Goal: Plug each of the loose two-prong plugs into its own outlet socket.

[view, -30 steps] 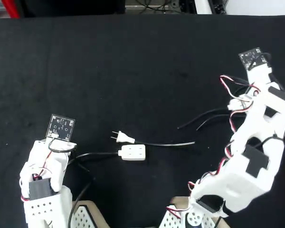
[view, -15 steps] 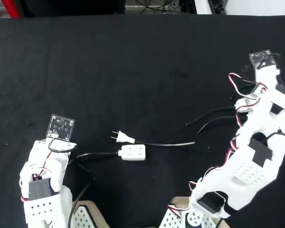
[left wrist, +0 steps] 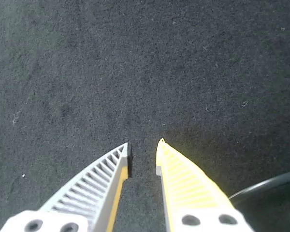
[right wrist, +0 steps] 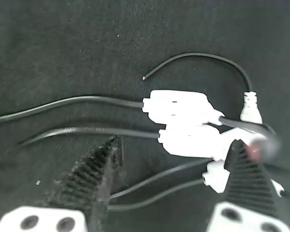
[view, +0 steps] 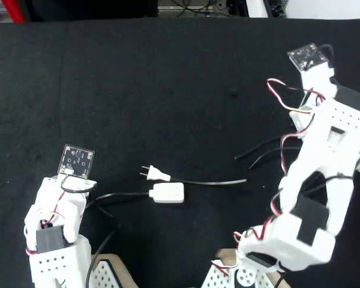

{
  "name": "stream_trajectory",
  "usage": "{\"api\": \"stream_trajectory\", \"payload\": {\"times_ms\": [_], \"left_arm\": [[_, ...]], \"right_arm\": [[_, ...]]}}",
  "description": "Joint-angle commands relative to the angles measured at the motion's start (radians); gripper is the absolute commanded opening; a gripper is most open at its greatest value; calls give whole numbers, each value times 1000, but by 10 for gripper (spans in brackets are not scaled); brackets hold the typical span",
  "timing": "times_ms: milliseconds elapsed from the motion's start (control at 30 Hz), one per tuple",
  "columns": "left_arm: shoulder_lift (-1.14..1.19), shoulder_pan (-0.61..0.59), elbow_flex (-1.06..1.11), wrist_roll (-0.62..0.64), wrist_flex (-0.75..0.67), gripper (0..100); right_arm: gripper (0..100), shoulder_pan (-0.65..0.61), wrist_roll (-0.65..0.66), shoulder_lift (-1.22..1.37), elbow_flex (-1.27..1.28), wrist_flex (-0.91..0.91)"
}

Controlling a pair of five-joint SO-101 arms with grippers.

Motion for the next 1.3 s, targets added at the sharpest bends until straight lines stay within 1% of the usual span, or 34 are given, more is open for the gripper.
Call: {"api": "stream_trajectory", "payload": {"times_ms": [0,100,233,300,400,533,633,800,900,1000,1100,1167,1267], "left_arm": [[-8,-2,19,3,-20,109],[-8,-2,19,3,-20,109],[-8,-2,19,3,-20,109],[-8,-2,19,3,-20,109],[-8,-2,19,3,-20,109],[-8,-2,19,3,-20,109],[-8,-2,19,3,-20,109],[-8,-2,19,3,-20,109],[-8,-2,19,3,-20,109],[-8,-2,19,3,-20,109],[-8,-2,19,3,-20,109],[-8,-2,19,3,-20,109],[-8,-2,19,3,-20,109]], "right_arm": [[329,-14,-14,-130,-45,89],[329,-17,-14,-200,-44,180],[329,-74,-14,-282,-31,308],[329,-129,-29,-321,5,351],[329,-218,-94,-390,105,358],[329,-373,-106,-479,303,348],[329,-479,-91,-545,476,288],[329,-655,75,-619,759,123],[329,-755,132,-628,874,17],[328,-812,206,-628,952,-91],[323,-829,284,-627,1009,-189],[274,-825,318,-625,1027,-222],[141,-825,347,-621,1032,-227]]}}
